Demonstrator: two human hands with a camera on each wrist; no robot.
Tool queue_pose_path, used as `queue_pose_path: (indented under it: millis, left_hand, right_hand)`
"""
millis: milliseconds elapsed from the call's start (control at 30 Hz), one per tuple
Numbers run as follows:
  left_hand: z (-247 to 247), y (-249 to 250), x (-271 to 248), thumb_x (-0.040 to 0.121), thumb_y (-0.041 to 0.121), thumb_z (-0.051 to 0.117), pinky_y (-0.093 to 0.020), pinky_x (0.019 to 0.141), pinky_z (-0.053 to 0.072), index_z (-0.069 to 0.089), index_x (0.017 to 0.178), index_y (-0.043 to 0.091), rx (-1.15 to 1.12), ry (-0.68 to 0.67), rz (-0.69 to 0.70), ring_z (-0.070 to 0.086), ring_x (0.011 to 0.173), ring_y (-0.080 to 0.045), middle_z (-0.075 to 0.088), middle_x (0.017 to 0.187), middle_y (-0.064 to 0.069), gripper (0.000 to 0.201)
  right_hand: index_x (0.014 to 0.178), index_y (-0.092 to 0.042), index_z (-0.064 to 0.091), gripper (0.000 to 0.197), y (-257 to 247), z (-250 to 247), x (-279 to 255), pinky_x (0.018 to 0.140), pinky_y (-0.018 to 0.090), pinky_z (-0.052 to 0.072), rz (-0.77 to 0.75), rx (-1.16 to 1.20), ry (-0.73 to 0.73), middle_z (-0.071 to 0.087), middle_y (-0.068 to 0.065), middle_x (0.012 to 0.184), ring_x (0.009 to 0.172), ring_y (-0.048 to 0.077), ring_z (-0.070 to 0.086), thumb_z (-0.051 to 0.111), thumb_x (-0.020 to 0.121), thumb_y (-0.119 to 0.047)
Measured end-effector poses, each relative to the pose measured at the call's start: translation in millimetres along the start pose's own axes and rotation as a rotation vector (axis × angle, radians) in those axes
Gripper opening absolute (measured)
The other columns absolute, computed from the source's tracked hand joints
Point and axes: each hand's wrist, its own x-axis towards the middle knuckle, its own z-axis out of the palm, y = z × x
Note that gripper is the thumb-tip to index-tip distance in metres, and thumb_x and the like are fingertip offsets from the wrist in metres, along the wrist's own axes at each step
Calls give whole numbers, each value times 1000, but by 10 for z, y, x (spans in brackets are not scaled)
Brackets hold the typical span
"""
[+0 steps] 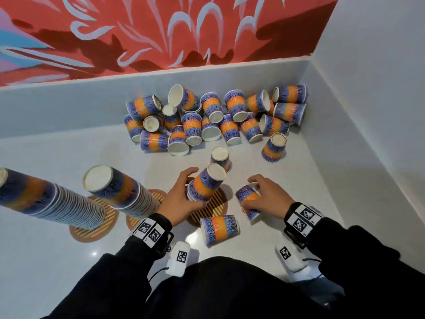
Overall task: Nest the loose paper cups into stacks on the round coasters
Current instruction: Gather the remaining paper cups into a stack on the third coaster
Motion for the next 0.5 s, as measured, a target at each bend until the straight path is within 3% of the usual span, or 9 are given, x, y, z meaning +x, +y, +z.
queue_pose_path:
  millis: [100,200,267,433,500]
  left_hand:
    - [35,-61,65,66,43,84,-32,102,51,50,133,48,7,-15,-10,63,113,4,64,128,17,75]
    - [58,-128,90,71,35,95,-22,96,47,51,133,44,31,-23,-39,62,112,8,68,127,21,76]
    - [75,-159,89,69,36,97,-22,95,46,49,133,43,95,-20,-47,63,111,2,67,127,20,81]
    - [93,-187,73,62,47,96,-45,107,51,43,139,41,283,-68,-24,61,124,-16,64,133,12,93]
    - [70,-172,51,61,47,96,-50,111,48,39,144,43,260,-81,-10,56,130,-15,59,140,12,101]
  right_hand:
    - [143,-21,48,75,4,-1,6,90,29,42,69,72,-48,58,0,124,107,19,59,88,82,-37]
    - [142,-22,49,70,30,-15,-9,92,31,48,81,173,-37,61,-2,120,107,20,63,87,83,-27]
    - [141,-24,50,70,55,-16,-38,96,39,56,79,288,-28,67,-2,118,105,21,69,87,82,-19]
    - [136,-27,57,66,3,-82,-142,99,52,59,23,524,57,64,8,120,109,26,70,89,80,-11]
    - [136,-27,58,69,-83,-132,-191,98,48,61,-26,618,98,63,10,125,113,28,70,90,77,-12]
